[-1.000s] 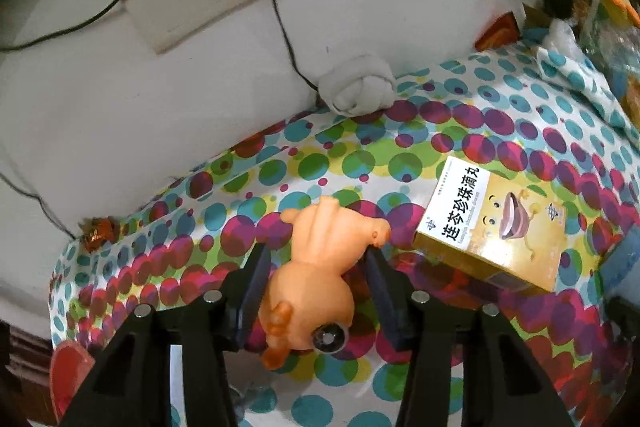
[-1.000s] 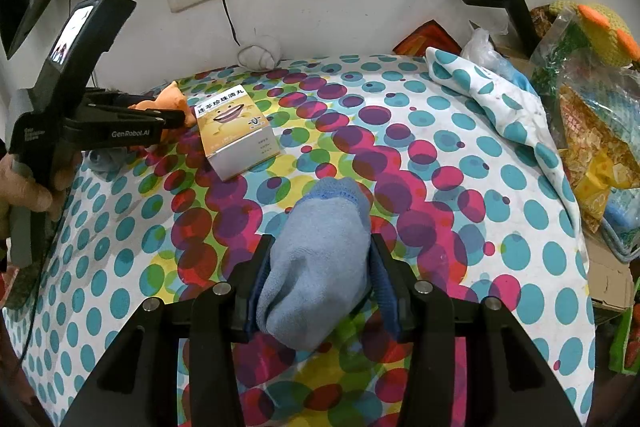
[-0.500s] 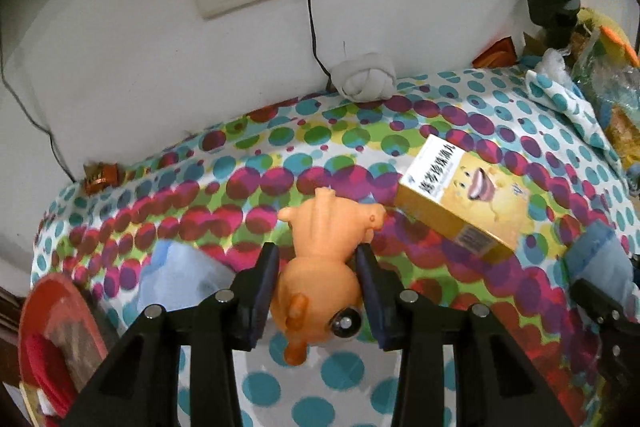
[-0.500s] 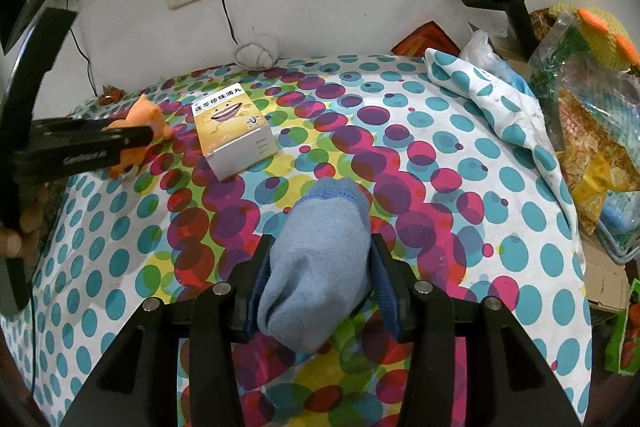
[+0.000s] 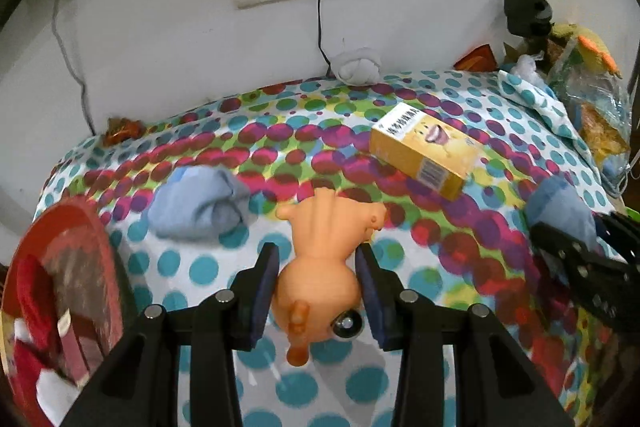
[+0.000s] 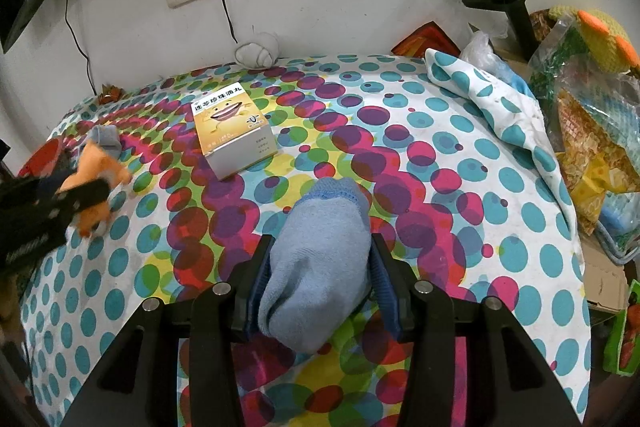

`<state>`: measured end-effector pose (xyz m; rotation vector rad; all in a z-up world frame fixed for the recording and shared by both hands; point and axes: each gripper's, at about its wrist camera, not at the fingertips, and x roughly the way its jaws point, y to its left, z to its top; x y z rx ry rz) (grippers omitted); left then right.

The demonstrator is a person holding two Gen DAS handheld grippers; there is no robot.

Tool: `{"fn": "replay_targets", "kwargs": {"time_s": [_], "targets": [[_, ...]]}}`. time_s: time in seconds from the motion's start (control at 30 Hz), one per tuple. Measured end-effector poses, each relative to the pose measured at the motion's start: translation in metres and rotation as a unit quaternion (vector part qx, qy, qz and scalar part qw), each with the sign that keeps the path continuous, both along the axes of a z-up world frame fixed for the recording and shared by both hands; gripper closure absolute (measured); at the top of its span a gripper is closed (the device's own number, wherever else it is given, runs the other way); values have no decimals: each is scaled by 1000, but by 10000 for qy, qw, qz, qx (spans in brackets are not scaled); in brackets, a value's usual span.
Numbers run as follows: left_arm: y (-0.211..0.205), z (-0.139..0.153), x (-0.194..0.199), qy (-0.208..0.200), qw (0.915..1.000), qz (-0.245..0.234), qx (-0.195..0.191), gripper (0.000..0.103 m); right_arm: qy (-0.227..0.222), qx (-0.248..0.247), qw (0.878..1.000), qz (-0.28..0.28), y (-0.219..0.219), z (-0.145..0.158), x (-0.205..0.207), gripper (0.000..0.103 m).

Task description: Organize objects

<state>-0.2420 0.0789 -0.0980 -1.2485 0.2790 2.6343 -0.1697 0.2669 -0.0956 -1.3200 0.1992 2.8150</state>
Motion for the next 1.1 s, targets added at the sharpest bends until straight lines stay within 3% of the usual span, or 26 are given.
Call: {"fn": "replay_targets", "kwargs": {"time_s": [0.37,1.1], "targets": [[-14,1,52,48,9998,-83,163,63,-15,61,10000,-6,-6,-1,-1,56],[-69,26,97,-36,9965,233,807,63,-116,481,9988,40,-7,-7,-4,50]]}}
